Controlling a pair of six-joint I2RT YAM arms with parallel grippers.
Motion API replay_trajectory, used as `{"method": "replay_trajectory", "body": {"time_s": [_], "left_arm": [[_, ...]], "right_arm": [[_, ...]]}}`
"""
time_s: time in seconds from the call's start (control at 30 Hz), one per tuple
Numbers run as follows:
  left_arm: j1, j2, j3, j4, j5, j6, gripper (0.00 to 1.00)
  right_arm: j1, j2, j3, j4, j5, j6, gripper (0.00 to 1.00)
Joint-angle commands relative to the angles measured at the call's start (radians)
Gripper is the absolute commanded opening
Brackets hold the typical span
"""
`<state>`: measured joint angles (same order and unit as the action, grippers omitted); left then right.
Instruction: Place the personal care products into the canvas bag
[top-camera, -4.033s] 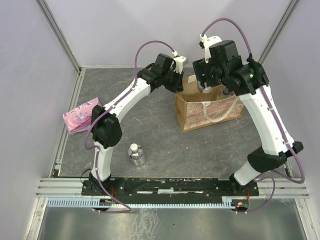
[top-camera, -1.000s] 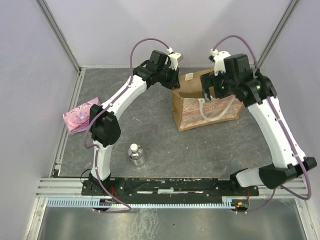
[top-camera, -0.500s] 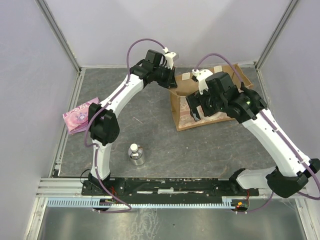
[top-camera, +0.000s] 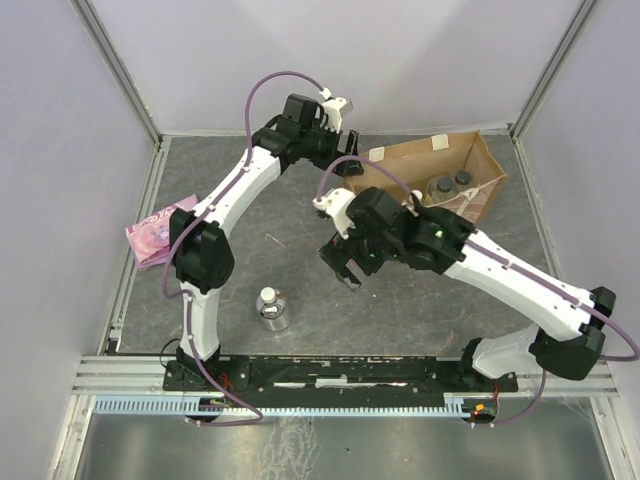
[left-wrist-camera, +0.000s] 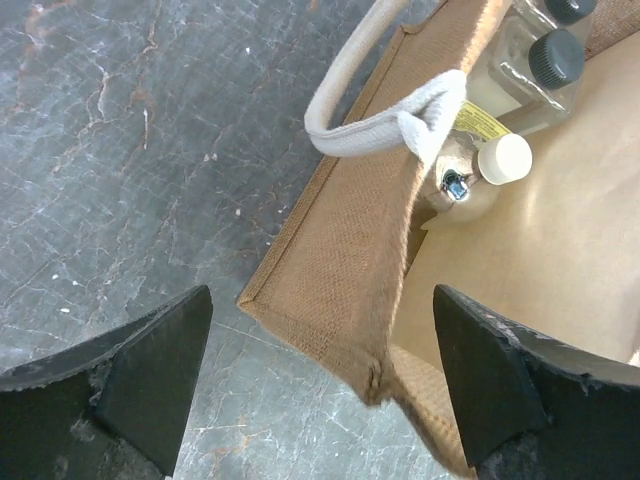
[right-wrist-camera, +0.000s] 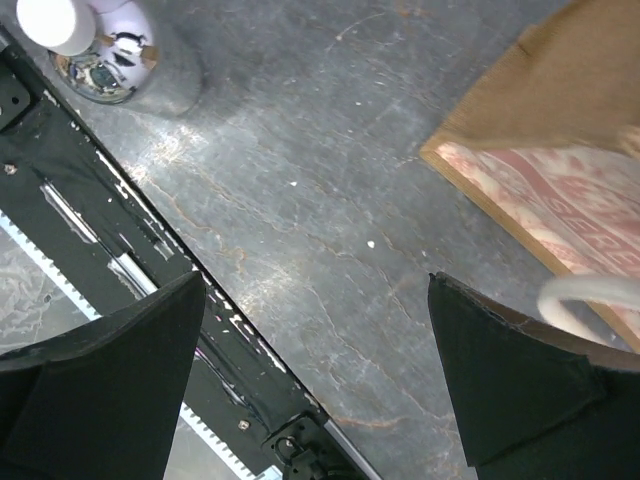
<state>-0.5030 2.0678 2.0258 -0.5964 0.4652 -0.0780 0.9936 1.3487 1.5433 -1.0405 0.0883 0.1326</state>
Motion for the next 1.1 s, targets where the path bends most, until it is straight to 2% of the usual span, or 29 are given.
{"method": "replay_trajectory", "body": {"time_s": [0.0,0.23,0.43,0.7,0.9,1.07], "left_arm": [[0.009,-0.090,-0.001,0.024,0.029,-0.021,0.97],[0.017,-0.133,0.027,0.052,0.091,-0.099,0.98],[0.140,-0.168,-0.012,0.233,0.251,-0.312,0.99],[0.259,-0.245,0.019,0.092,0.163,-0.207,1.00],[0.262,-0.341,0.003,-0.002,0.063,-0.127,1.00],[0.262,-0.444,-0.073,-0.010,0.016,-0.093,1.00]], "right_arm": [[0.056,0.049,-0.006,0.063,-0.001,-0.015,1.00],[0.121,0.113,0.021,0.067,-0.023,-0.060,1.00],[0.167,0.216,0.134,0.033,-0.058,-0.128,1.00],[0.177,0.387,0.282,-0.053,-0.159,-0.173,1.00],[0.187,0.508,0.425,-0.148,-0.197,-0.207,1.00],[0.200,0.609,0.538,-0.216,-0.219,-0.256,1.00]]}}
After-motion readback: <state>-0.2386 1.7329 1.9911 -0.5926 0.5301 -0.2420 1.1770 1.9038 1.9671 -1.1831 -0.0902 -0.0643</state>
